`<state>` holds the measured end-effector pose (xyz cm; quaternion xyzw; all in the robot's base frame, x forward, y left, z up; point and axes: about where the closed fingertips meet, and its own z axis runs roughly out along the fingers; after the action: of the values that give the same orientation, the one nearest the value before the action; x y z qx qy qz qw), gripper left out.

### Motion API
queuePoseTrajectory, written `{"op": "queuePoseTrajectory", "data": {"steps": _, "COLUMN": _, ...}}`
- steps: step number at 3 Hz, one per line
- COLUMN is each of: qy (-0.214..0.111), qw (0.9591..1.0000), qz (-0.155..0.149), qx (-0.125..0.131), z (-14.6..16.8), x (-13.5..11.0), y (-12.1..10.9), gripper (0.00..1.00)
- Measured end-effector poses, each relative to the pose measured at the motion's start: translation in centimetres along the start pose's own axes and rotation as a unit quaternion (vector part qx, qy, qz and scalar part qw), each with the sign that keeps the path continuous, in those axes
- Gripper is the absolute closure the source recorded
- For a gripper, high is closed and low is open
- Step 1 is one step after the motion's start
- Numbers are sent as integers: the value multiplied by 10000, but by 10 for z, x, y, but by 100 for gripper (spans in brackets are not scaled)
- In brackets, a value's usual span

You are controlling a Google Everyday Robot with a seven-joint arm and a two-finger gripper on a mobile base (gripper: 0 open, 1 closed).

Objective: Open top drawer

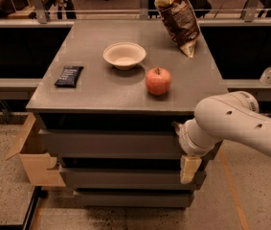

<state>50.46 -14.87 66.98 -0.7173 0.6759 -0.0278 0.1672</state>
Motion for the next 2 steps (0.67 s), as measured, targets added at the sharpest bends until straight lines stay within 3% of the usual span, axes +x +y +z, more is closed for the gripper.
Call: {"op": "queuePoseTrajectory", "data": {"steps": 2, "qy": -38, "qw": 9999, "qz": -91, "qx": -46, "z": 11, "x": -15, "y": -2, "gripper": 41}}
